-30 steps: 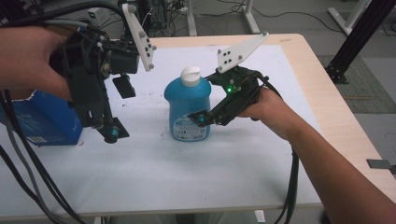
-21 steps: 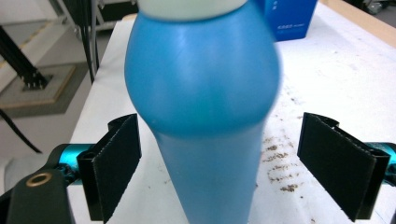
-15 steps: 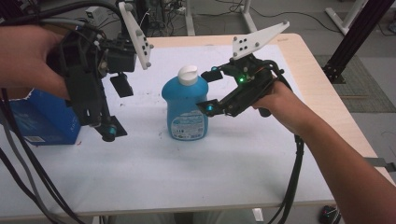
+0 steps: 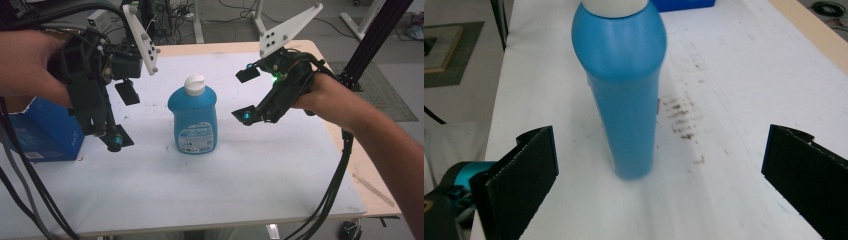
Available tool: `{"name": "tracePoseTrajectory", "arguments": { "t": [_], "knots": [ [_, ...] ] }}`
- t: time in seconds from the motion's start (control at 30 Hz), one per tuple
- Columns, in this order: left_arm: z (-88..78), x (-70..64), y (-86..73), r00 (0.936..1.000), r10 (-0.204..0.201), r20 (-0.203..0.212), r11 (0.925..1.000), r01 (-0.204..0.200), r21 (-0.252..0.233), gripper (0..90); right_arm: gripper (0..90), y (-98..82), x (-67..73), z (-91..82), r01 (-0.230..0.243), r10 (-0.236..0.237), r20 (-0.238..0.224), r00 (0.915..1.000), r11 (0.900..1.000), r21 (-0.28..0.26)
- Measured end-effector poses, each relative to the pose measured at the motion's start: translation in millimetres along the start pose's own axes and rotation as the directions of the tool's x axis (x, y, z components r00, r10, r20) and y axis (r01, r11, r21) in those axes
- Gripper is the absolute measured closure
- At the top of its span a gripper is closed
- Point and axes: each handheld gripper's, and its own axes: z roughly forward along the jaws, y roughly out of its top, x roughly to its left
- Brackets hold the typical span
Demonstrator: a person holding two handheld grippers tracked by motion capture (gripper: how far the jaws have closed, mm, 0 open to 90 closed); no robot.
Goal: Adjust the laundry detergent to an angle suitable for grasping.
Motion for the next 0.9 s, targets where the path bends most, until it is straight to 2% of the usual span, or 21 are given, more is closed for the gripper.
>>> {"name": "tracePoseTrajectory", "arguments": {
  "t": [0.03, 0.07, 0.1, 0.23, 0.27, 0.3, 0.33, 0.37, 0.4, 0.43, 0.47, 0.5, 0.6, 0.63, 0.67, 0.73, 0.83, 0.9],
  "knots": [
    [-0.2, 0.1, 0.5, 1.0000, 0.001, 0.000, 1.0000, -0.001, -0.002, 9.3, 0.7, 1.0, -1.1, -6.8, -0.001, 0.001, -0.003, 1.0000, 1.000, 0.018],
    [-2.0, 1.2, 2.2, 1.0000, 0.005, -0.004, 1.0000, -0.005, 0.000, 9.3, 0.7, 2.2, -2.1, -16.3, -0.007, 0.006, 0.017, 0.9998, 0.999, 0.048],
    [-2.0, 1.2, 2.2, 1.0000, 0.005, -0.004, 1.0000, -0.005, 0.000, 9.3, 0.7, 2.2, -2.1, -16.3, -0.007, 0.006, 0.017, 0.9998, 0.999, 0.048],
    [-6.1, 5.7, 4.9, 1.0000, 0.003, -0.009, 1.0000, -0.003, -0.004, 9.3, 0.7, 5.0, -3.6, -36.6, 0.000, -0.004, 0.036, 0.9993, 0.992, 0.123],
    [-7.3, 7.9, 6.1, 0.9999, 0.005, -0.011, 1.0000, -0.005, -0.001, 9.3, 0.7, 5.6, -5.7, -44.5, -0.038, 0.025, 0.075, 0.9969, 0.983, 0.182],
    [-7.7, 9.0, 6.7, 0.9999, 0.011, -0.011, 0.9999, -0.011, -0.008, 9.3, 0.7, 5.6, -5.7, -44.5, -0.038, 0.025, 0.075, 0.9969, 0.983, 0.182],
    [-8.6, 10.5, 7.7, 0.9996, 0.026, -0.012, 0.9996, -0.026, -0.015, 9.3, 0.9, 4.4, -7.5, -48.5, -0.069, 0.046, 0.105, 0.9934, 0.970, 0.233],
    [-9.4, 12.3, 8.8, 0.9993, 0.032, -0.017, 0.9992, -0.032, -0.023, 9.3, 0.9, 4.4, -7.5, -48.5, -0.069, 0.046, 0.105, 0.9934, 0.970, 0.233],
    [-10.3, 14.3, 10.1, 0.9993, 0.032, -0.021, 0.9993, -0.033, -0.017, 9.2, 1.4, 2.3, -8.9, -52.4, -0.095, 0.061, 0.128, 0.9900, 0.954, 0.285],
    [-10.4, 16.5, 11.3, 0.9993, 0.030, -0.024, 0.9995, -0.030, -0.013, 9.2, 1.4, 2.3, -8.9, -52.4, -0.095, 0.061, 0.128, 0.9900, 0.954, 0.285],
    [-10.9, 21.9, 14.1, 0.9991, 0.025, -0.033, 0.9997, -0.026, -0.002, 9.3, 1.4, 0.6, -10.9, -56.3, -0.114, 0.068, 0.148, 0.9866, 0.940, 0.323],
    [-10.9, 21.9, 14.1, 0.9991, 0.025, -0.033, 0.9997, -0.026, -0.002, 9.3, 1.4, 0.6, -10.9, -56.3, -0.114, 0.068, 0.148, 0.9866, 0.940, 0.323],
    [-12.7, 31.2, 18.2, 0.9992, 0.019, -0.036, 0.9997, -0.019, -0.014, 9.3, 1.4, -0.9, -15.1, -62.7, -0.118, 0.070, 0.145, 0.9870, 0.928, 0.354],
    [-12.9, 33.0, 18.9, 0.9992, 0.019, -0.037, 0.9996, -0.020, -0.021, 9.3, 1.4, -0.9, -15.1, -62.7, -0.118, 0.070, 0.145, 0.9870, 0.928, 0.354],
    [-12.8, 35.8, 19.9, 0.9988, 0.027, -0.041, 0.9993, -0.028, -0.023, 9.3, 1.4, -0.7, -16.0, -63.0, -0.129, 0.081, 0.141, 0.9867, 0.919, 0.373],
    [-12.1, 40.6, 20.7, 0.9983, 0.035, -0.047, 0.9992, -0.036, -0.019, 9.3, 1.4, -0.8, -16.7, -62.7, -0.127, 0.080, 0.136, 0.9874, 0.915, 0.383],
    [-10.8, 46.5, 20.4, 0.9982, 0.032, -0.051, 0.9993, -0.033, -0.018, 9.3, 1.4, -1.6, -18.7, -60.3, -0.131, 0.083, 0.129, 0.9881, 0.896, 0.425],
    [-9.9, 49.4, 20.1, 0.9985, 0.028, -0.046, 0.9994, -0.029, -0.019, 9.3, 1.4, -1.5, -18.8, -59.5, -0.133, 0.086, 0.124, 0.9886, 0.887, 0.442]
  ]
}}
